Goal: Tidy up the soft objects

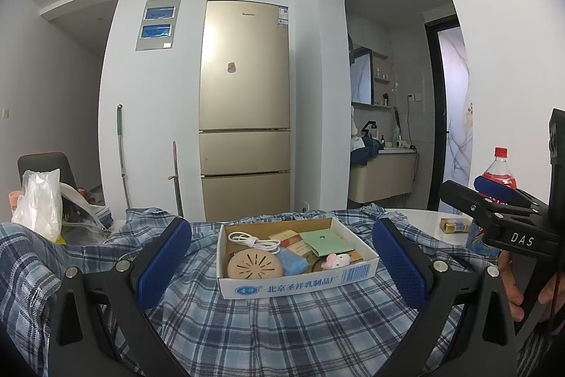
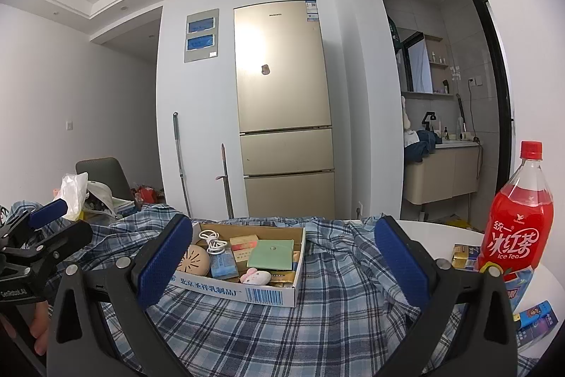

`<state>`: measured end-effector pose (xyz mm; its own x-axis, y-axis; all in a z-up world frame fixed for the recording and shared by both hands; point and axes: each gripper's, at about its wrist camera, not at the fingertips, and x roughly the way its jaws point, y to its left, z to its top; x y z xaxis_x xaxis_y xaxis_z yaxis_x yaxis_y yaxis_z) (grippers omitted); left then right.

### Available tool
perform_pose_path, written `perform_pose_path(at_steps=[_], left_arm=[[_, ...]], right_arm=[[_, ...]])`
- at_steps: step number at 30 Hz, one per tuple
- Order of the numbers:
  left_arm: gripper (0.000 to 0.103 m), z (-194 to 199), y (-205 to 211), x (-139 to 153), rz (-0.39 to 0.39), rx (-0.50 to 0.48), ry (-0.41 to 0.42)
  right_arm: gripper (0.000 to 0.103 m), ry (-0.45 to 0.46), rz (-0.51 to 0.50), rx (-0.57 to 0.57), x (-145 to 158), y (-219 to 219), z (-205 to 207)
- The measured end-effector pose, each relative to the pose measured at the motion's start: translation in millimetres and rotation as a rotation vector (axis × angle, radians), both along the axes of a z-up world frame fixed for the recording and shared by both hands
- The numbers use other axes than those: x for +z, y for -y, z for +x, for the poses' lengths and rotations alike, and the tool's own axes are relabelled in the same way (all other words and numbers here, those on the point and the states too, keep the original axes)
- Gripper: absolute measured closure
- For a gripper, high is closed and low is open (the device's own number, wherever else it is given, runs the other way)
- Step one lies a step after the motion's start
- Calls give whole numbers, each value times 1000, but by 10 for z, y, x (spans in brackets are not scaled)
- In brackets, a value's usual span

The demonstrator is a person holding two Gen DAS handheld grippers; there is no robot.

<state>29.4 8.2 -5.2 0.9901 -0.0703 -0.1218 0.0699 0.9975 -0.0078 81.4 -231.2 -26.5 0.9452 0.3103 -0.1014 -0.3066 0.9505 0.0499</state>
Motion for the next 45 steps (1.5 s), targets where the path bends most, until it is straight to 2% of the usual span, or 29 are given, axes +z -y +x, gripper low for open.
perform_pose_path(at_steps=[21, 45], left_arm=[[0, 17, -57, -7, -26, 15, -19], [0, -15, -44, 15, -11, 44, -20]], right_arm=[[0, -17, 2, 9, -28, 26, 51], [0, -2, 1, 8, -28, 51, 33]])
